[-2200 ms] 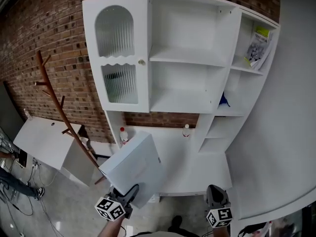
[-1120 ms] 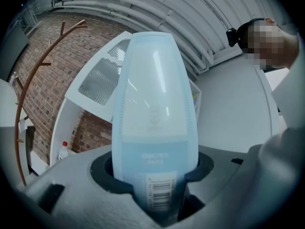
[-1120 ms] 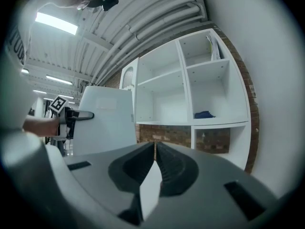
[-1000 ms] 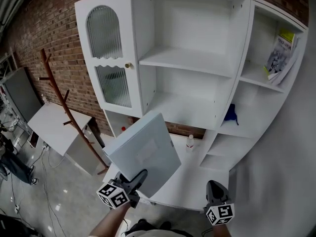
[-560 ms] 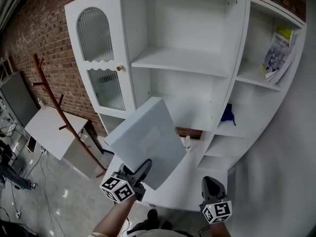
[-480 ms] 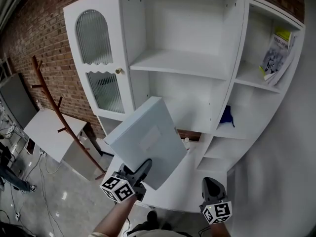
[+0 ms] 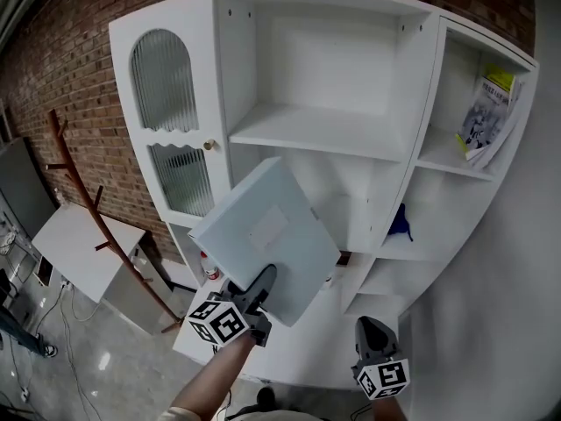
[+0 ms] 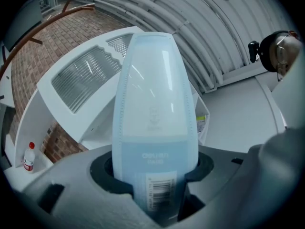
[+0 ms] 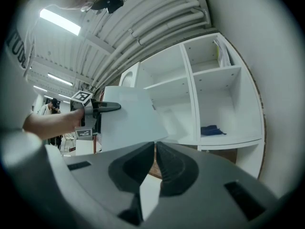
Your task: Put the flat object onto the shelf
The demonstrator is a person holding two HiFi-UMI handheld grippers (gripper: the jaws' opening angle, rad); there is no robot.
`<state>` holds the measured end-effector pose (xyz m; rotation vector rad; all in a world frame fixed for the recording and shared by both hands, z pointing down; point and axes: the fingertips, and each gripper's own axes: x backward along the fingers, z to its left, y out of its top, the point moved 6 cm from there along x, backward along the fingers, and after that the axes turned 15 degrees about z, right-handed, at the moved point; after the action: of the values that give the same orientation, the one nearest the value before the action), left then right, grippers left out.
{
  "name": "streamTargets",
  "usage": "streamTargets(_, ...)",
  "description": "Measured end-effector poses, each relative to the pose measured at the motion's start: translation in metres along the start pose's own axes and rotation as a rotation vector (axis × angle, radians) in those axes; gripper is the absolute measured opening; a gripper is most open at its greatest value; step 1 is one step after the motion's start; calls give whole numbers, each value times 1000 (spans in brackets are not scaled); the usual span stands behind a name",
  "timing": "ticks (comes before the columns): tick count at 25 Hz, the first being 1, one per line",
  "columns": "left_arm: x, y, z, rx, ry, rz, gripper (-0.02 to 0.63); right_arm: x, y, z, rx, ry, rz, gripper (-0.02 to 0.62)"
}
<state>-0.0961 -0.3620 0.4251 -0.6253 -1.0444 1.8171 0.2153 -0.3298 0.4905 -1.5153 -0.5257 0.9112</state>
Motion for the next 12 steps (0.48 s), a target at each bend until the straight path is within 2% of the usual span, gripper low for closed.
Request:
streamTargets(5,-17,8,4,90,-26,-48,278,-6,8,-2,3,-15,-6,34)
streamTargets(12,-37,9,17,202,-34,-54,278,-16,16,-3,14,-29,-14,34)
